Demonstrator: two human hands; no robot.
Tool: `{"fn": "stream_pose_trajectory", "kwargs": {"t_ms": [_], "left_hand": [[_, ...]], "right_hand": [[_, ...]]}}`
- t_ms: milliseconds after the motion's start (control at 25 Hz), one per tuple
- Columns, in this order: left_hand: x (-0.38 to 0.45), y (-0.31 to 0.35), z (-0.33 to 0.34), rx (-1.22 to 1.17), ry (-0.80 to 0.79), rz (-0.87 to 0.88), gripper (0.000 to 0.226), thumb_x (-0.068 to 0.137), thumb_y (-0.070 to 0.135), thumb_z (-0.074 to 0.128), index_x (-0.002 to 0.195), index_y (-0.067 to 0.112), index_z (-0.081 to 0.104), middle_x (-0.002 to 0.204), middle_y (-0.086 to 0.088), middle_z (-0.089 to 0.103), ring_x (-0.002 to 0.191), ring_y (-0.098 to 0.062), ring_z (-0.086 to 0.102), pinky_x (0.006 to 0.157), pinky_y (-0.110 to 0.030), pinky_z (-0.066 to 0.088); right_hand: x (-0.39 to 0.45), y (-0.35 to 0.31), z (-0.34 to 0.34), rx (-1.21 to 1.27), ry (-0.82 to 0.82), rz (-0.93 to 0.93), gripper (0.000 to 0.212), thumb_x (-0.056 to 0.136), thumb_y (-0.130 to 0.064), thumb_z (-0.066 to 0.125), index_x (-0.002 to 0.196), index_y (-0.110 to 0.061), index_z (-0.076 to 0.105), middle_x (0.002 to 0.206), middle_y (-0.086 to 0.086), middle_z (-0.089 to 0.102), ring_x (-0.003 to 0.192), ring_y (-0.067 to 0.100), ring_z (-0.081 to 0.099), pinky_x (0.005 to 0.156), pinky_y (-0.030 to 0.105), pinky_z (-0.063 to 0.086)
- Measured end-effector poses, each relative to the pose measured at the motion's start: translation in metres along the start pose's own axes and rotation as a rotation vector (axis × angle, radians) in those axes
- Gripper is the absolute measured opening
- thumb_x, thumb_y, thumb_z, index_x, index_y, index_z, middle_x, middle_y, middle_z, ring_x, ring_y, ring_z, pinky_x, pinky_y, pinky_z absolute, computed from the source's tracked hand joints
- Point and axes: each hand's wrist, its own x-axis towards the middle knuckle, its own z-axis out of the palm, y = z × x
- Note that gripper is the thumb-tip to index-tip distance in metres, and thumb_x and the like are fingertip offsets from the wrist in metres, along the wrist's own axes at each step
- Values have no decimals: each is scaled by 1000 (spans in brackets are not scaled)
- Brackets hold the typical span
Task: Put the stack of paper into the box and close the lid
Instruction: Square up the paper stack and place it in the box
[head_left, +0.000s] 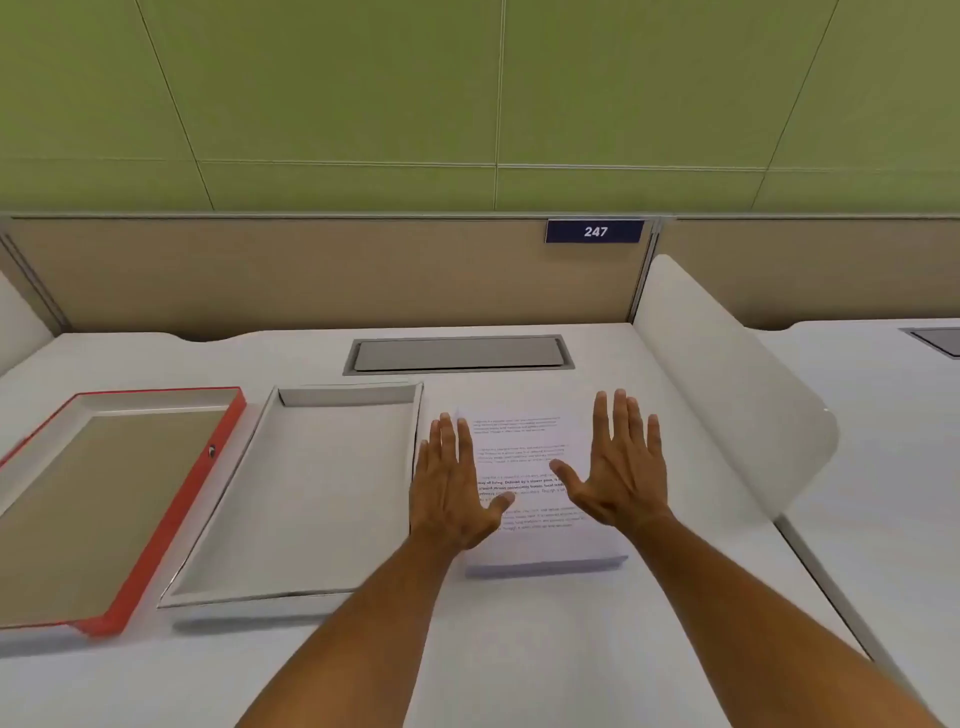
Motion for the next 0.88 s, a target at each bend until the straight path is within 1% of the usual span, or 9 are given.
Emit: {"fn": "stream_pose_trajectory", "kwargs": {"t_ms": [120, 160, 240, 360, 520, 600, 720, 800, 880], "left_hand": [[6, -4, 18, -55, -84, -53, 109, 77, 77, 36, 151, 17, -17, 162, -10, -17, 149, -28, -13, 119, -42, -5], [7, -5, 25, -90, -133, -89, 109, 77, 75, 40, 151, 16, -15, 162, -11, -14, 150, -29, -9, 120, -41, 0], [13, -4, 32, -154, -237, -186, 108, 78, 69, 50, 152, 14, -7, 163, -14, 2, 149, -32, 6, 119, -43, 17], [25, -4, 40, -203, -313, -324, 95, 78, 59, 59, 148, 9, 17, 148, -17, 32, 138, -32, 30, 109, -44, 36], [38, 2, 44, -325, -302, -502, 72, 79, 49, 63, 133, 9, 38, 133, -16, 42, 126, -31, 40, 98, -40, 44], [47, 6, 43, -352, -307, -572, 69, 78, 47, 64, 131, 9, 41, 129, -16, 47, 120, -32, 48, 93, -39, 47], [59, 5, 39, -400, -325, -646, 61, 76, 42, 67, 122, 8, 48, 121, -12, 59, 100, -24, 59, 73, -31, 49], [65, 2, 37, -424, -335, -672, 56, 75, 41, 69, 116, 7, 51, 114, -10, 64, 86, -20, 57, 63, -28, 44], [69, 1, 37, -471, -340, -701, 52, 76, 41, 69, 113, 7, 55, 110, -9, 67, 88, -21, 64, 63, -28, 49]], "right_hand": [[5, 1, 15, 27, -60, 59, 101, 83, -76, 23, 156, -12, -5, 165, 18, 2, 152, 36, 5, 122, 48, 4], [5, 3, 22, 56, -92, 87, 96, 86, -70, 34, 156, -11, 4, 163, 20, 16, 149, 38, 20, 121, 47, 17], [11, 3, 29, 146, -144, 174, 77, 87, -54, 48, 147, -9, 30, 142, 20, 49, 127, 35, 48, 102, 44, 42], [23, 8, 39, 395, -270, 339, 53, 86, -37, 56, 129, -7, 49, 125, 16, 59, 113, 33, 55, 88, 41, 47], [40, 13, 52, 635, -427, 476, 30, 82, -30, 62, 102, -9, 52, 113, 16, 64, 90, 30, 58, 73, 33, 45], [49, 16, 56, 685, -450, 503, 30, 82, -31, 64, 98, -7, 55, 110, 15, 67, 90, 30, 61, 73, 34, 48], [64, 24, 65, 756, -500, 550, 49, 83, -38, 67, 115, -2, 59, 119, 17, 65, 108, 36, 62, 91, 40, 52], [70, 28, 71, 798, -529, 567, 59, 83, -44, 67, 123, -2, 57, 124, 18, 64, 113, 37, 61, 99, 45, 51], [74, 30, 74, 876, -561, 573, 61, 82, -47, 66, 124, -3, 58, 123, 19, 65, 112, 38, 63, 99, 49, 51]]}}
